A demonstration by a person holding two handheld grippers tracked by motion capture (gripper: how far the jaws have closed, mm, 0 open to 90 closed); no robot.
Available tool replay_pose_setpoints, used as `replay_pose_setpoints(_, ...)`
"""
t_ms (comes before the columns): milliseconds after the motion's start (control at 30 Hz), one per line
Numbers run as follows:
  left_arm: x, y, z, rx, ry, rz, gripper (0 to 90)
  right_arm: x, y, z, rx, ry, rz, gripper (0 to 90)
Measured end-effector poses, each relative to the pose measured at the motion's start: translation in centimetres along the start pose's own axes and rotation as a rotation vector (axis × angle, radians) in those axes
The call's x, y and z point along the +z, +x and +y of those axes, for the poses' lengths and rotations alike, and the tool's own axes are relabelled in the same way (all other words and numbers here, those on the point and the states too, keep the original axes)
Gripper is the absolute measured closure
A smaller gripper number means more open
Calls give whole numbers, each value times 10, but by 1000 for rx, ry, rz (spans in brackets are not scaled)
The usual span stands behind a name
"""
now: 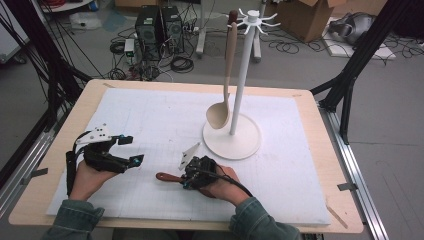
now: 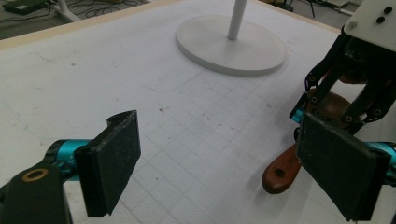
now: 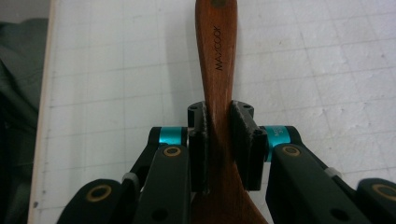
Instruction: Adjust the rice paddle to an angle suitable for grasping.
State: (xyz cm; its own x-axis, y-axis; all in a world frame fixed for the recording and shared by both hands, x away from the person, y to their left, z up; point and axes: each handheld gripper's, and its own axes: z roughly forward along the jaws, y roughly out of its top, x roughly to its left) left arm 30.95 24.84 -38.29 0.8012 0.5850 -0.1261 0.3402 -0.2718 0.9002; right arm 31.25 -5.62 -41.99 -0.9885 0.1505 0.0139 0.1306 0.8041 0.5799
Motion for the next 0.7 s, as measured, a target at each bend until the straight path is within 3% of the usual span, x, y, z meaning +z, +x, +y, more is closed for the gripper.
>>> replay_pose_setpoints(700,10,-6,-3,32,17,-83,263,-13,0,-6,7,-91,3,778)
